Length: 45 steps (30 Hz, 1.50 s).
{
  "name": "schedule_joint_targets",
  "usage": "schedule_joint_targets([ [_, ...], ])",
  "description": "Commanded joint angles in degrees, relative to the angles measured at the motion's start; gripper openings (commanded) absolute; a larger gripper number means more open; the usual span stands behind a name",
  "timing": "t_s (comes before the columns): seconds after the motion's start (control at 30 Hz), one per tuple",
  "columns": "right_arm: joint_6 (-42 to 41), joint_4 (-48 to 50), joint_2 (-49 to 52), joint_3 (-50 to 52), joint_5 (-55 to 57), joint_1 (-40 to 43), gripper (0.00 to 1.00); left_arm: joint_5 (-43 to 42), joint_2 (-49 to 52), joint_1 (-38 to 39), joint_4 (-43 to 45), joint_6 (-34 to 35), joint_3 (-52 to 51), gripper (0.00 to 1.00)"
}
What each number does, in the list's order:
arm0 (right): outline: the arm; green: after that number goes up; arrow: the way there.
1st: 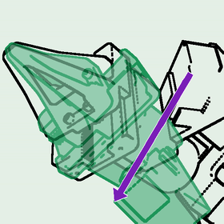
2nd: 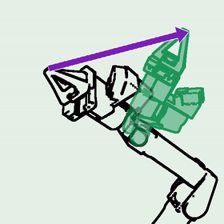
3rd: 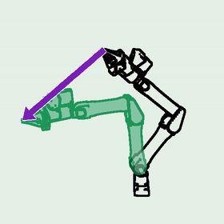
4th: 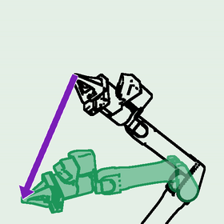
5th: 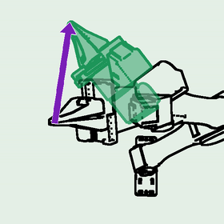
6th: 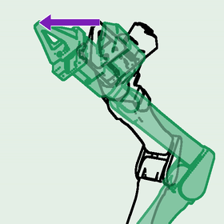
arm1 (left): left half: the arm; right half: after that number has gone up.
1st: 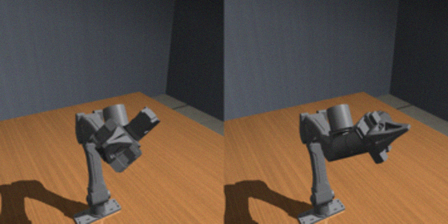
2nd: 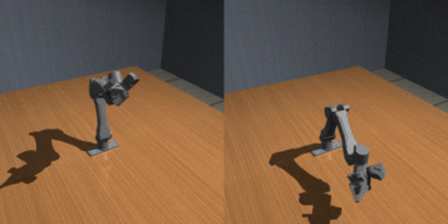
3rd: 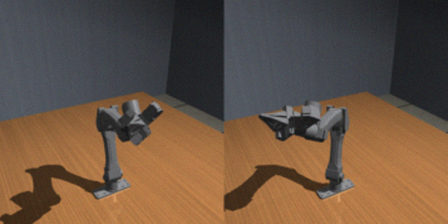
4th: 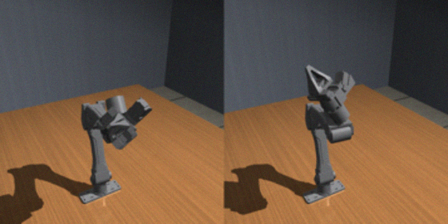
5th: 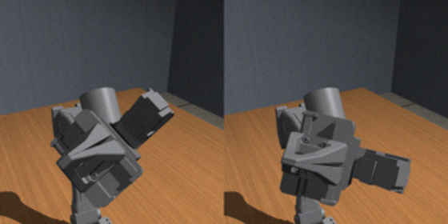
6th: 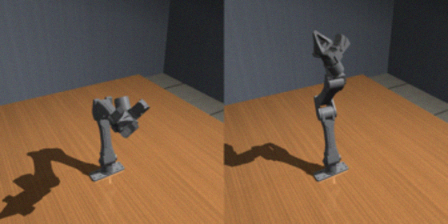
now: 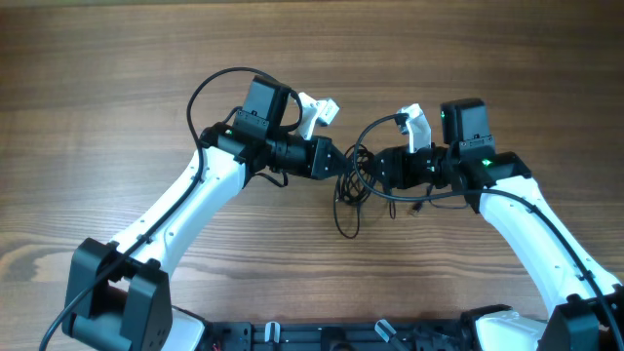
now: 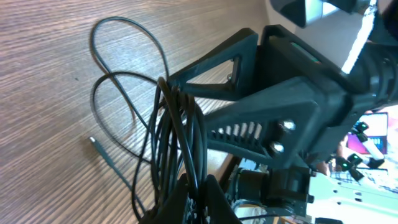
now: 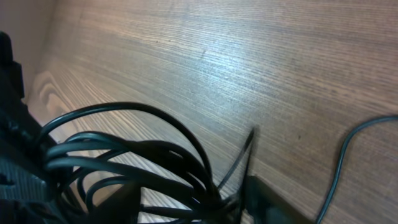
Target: Untangle cables
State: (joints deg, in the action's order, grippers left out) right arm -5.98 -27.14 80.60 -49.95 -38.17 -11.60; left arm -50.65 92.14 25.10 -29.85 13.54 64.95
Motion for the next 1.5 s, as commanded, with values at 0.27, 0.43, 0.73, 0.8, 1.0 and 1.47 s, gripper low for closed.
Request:
schedule_joint_targets([
  [0.27, 1.18, -2.47, 0.57, 0.09, 1.6, -0.09, 0.04, -4.02, -0.33, -0.46, 0.66, -1.57, -0.02, 0.04],
  [0.43, -10.56, -6.08, 0.57, 0.09, 20.39, -0.07, 0.04, -1.62, -0.33, -2.95, -2.4, -1.62, -0.02, 0.04],
  [0.73, -25.29, -13.92, 0.57, 0.09, 38.47, -0.07, 0.04, 22.05, -0.33, -7.54, -13.25, -1.53, -0.02, 0.04],
  [0.8, -25.73, -14.1, 0.57, 0.09, 38.42, -0.07, 0.04, 24.35, -0.33, -8.46, -14.19, -1.31, -0.02, 0.04],
  [1.0, -27.15, -14.1, 0.57, 0.09, 38.38, -0.07, 0.04, 23.71, -0.33, -9.81, -14.36, -1.14, -0.02, 0.04],
  [1.47, -11.61, -7.93, 0.57, 0.09, 18.69, -0.09, 0.68, -2.86, -0.33, -9.79, -11.78, -11.91, -0.02, 0.04],
])
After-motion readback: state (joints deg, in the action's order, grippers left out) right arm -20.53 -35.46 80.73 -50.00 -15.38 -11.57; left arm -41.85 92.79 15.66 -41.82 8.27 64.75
